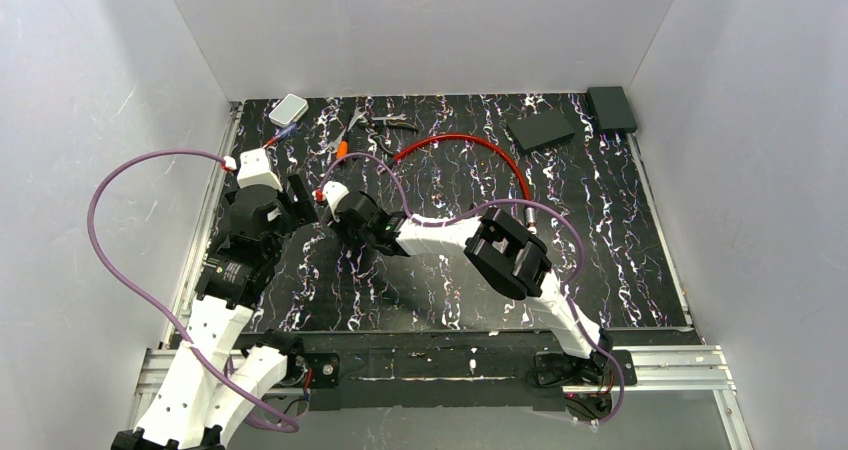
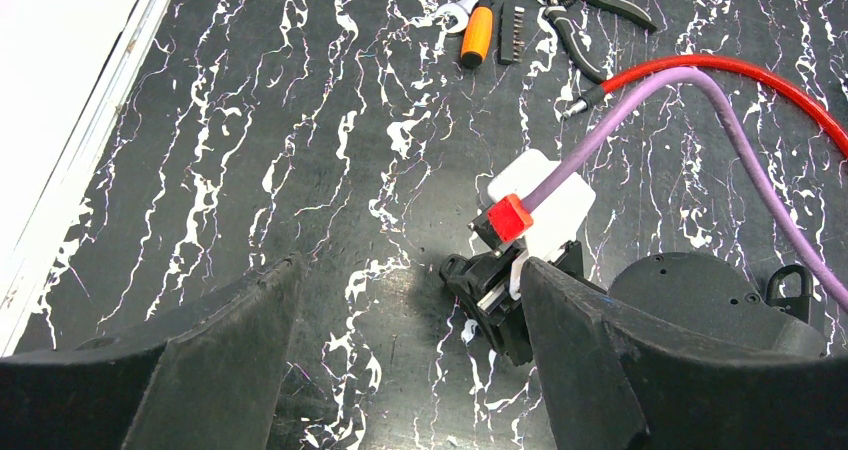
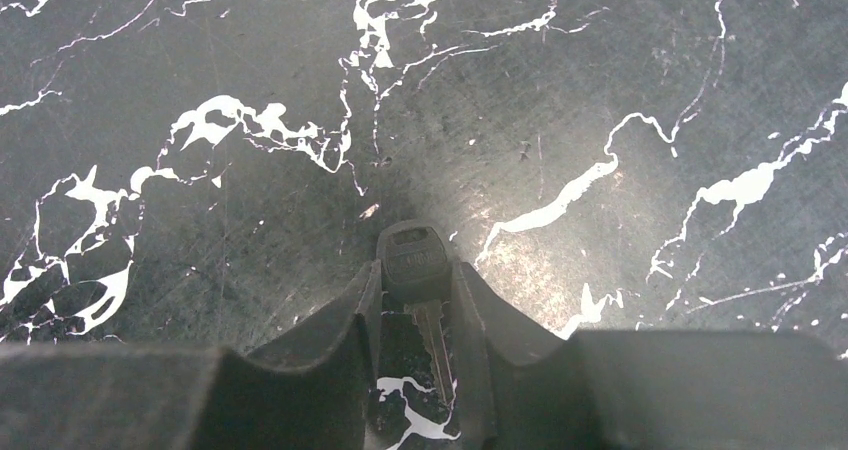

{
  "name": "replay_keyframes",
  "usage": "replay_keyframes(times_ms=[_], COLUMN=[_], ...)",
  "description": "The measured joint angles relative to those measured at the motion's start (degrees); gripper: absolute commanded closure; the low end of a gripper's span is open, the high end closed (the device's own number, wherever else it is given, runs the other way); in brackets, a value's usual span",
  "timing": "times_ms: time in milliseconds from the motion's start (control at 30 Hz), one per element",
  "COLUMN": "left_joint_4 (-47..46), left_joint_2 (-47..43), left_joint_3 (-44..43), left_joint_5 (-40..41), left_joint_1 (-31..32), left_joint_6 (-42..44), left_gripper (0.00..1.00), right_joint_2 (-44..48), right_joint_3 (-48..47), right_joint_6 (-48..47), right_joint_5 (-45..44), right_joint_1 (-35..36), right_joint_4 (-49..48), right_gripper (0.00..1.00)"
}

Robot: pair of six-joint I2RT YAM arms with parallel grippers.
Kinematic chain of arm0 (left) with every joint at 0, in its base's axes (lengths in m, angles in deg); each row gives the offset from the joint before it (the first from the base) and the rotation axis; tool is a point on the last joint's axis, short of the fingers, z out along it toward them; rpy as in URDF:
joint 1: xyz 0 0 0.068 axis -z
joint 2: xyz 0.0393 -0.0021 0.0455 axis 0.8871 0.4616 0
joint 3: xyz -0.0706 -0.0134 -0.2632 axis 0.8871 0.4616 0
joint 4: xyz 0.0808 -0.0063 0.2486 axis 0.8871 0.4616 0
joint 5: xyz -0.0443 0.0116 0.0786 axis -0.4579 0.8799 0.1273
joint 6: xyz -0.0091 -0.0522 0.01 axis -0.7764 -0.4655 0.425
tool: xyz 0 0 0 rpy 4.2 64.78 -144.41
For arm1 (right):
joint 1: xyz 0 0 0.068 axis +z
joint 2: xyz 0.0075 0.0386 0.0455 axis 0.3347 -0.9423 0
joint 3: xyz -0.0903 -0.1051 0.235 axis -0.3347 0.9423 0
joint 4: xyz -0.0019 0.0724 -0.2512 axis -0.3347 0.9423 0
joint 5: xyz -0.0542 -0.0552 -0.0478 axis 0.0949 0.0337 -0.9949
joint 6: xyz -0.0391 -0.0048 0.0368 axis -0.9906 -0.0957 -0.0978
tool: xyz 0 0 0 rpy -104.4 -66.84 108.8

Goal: Unlock with the key

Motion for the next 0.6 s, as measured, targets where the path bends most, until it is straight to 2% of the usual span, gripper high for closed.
replay_keyframes(times_ms=[167,367,600], left_joint_4=[-0.02,-0.02,-0.02], left_joint_2=[0.02,0.07,2.73], left_joint_3=[0.00,0.00,0.00], left_joint_5=[0.02,-0.04,-1.81], left_joint_1=[-0.02,-0.02,-0.02], left_joint_6=[0.02,0.04,0.04], left_gripper=[0.22,0.21,0.21], right_joint_2=[-0.04,0.31,5.20], right_joint_3=[0.00,0.79,8.02], right_joint_6=[-0.15,-0.20,-0.17], right_joint_5=[0.04,0.04,-0.17], right_joint_1=[0.00,0.00,-0.02], right_joint_4=[-0.09,-0.83,-1.90], right_gripper=[0.83,0.84,0.85])
